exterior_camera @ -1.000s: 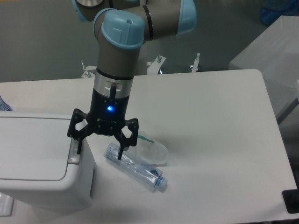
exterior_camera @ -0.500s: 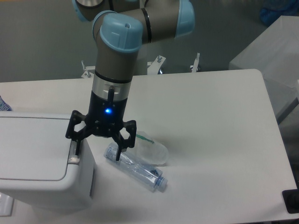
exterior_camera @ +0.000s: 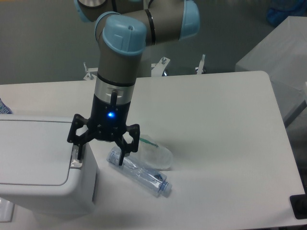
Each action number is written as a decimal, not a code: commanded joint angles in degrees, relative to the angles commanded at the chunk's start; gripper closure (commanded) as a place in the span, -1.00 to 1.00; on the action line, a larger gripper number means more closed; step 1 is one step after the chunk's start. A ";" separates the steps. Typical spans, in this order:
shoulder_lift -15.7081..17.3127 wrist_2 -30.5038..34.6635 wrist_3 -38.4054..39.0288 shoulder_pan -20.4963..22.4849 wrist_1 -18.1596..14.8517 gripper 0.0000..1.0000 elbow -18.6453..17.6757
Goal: Open the trash can
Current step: 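Push the lid edge with the gripper finger to swing the lid open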
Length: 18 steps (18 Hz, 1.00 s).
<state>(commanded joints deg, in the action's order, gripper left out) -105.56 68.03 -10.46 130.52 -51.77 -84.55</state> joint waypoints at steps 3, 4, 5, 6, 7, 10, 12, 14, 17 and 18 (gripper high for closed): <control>-0.18 0.00 0.00 0.00 0.00 -1.00 0.09; -0.18 0.00 0.00 0.00 0.00 -1.00 0.09; -0.18 0.00 0.00 0.00 0.00 -1.00 0.09; -0.18 0.00 0.00 0.00 0.00 -1.00 0.09; -0.18 0.00 0.00 0.00 0.00 -1.00 0.09; -0.18 0.00 0.00 0.00 0.00 -1.00 0.79; -0.17 0.00 -0.09 0.00 0.00 -1.00 2.36; -0.44 0.09 -0.79 0.00 0.00 -1.00 4.99; -0.88 0.26 -1.14 0.87 0.00 -1.00 9.30; -1.05 0.79 -1.66 1.31 0.00 -1.00 10.45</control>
<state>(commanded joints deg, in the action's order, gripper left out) -106.61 68.81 -12.12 131.83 -51.77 -74.10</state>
